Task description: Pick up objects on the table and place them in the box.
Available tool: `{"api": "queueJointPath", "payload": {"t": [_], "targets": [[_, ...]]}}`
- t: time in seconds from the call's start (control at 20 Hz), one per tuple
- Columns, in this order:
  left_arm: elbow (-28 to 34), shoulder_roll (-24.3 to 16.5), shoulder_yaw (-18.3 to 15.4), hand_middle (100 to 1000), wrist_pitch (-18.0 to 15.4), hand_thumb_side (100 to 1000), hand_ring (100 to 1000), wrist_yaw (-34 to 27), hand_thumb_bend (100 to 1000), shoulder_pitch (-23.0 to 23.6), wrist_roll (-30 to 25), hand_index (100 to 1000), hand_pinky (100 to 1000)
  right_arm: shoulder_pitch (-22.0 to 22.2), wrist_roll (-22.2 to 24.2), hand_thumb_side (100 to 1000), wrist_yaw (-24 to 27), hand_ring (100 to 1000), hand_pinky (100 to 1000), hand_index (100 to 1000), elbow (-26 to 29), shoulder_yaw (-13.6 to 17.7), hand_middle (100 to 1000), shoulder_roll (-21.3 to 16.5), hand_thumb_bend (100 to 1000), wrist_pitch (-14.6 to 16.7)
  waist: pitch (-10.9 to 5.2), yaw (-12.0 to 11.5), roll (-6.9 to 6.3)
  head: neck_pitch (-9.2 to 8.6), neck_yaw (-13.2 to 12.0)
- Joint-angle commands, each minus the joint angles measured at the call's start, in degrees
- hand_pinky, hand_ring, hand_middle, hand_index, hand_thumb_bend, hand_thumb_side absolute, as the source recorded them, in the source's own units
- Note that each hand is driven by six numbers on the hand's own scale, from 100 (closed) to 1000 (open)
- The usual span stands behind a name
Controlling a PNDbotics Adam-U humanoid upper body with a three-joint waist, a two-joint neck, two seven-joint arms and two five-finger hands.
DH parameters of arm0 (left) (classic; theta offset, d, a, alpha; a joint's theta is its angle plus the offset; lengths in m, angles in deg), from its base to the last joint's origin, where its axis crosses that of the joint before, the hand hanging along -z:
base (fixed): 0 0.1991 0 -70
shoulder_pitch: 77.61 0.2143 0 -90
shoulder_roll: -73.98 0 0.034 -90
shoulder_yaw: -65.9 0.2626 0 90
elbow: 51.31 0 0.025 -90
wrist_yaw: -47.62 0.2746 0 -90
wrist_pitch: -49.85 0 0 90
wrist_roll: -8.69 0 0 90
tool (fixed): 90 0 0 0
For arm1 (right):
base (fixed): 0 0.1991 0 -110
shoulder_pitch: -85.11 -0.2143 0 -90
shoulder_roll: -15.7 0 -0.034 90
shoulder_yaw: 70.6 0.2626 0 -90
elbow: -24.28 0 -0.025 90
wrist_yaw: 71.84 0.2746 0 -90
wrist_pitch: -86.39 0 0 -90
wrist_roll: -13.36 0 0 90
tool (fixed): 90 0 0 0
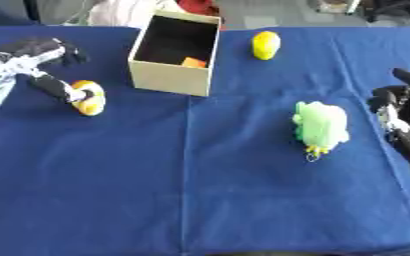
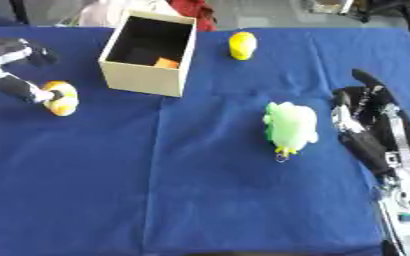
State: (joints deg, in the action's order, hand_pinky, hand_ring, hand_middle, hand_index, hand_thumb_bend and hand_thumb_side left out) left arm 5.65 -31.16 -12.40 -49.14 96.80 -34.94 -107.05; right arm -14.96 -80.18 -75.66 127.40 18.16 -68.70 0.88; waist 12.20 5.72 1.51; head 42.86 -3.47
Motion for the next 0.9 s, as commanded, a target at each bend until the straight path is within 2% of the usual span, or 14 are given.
{"api": "queueJointPath", "payload": {"t": [0.05,0.25,0.35,0.4,0.5,0.7,0.9], "targets": [[-2.4,0.5,-1.0,755,-0.4,413,727,3.7,478,-1.8,1.0,865,797,-0.4,0.2,427,0.5,678,699,912,0.4,0.0,643,-1.3,100,0.1,-1.73,0.2,-0.14,0.33,-0.3],[-3.9,1.4,-1.1,744,-0.2,372,714,6.6,466,-1.8,2.9,862,787,-0.4,0.2,430,0.6,678,699,912,0.3,0.1,643,-1.2,100,0.1,-1.63,0.3,-0.15,0.32,-0.3],[-4.4,1.6,-1.1,699,-0.4,263,671,7.0,422,-1.6,2.9,836,770,-0.3,0.2,430,0.6,678,699,911,0.3,0.1,643,-1.2,100,0.1,-1.59,0.3,-0.17,0.33,-0.3],[-4.6,1.6,-1.1,655,-0.6,167,625,7.0,388,-1.5,2.8,808,751,-0.3,0.2,430,0.6,678,699,911,0.3,0.1,643,-1.2,100,0.1,-1.58,0.3,-0.17,0.33,-0.3],[-4.4,1.5,-1.2,580,-0.8,100,564,6.8,329,-1.4,2.7,756,716,-0.3,0.1,432,0.6,677,698,911,0.3,0.2,642,-1.2,100,0.1,-1.59,0.3,-0.17,0.32,-0.2],[-1.5,0.5,-1.2,534,-1.2,100,525,5.2,276,-1.2,3.2,714,690,-0.3,0.0,433,0.6,678,698,911,0.2,0.2,642,-1.2,100,0.1,-1.62,0.2,-0.24,0.27,-0.2],[5.6,-2.2,-0.9,495,-1.9,100,487,2.8,265,-1.2,2.5,677,649,-0.3,0.0,433,0.4,678,698,911,0.2,0.3,642,-1.2,100,0.1,-1.72,0.0,-0.44,0.11,0.0]]}}
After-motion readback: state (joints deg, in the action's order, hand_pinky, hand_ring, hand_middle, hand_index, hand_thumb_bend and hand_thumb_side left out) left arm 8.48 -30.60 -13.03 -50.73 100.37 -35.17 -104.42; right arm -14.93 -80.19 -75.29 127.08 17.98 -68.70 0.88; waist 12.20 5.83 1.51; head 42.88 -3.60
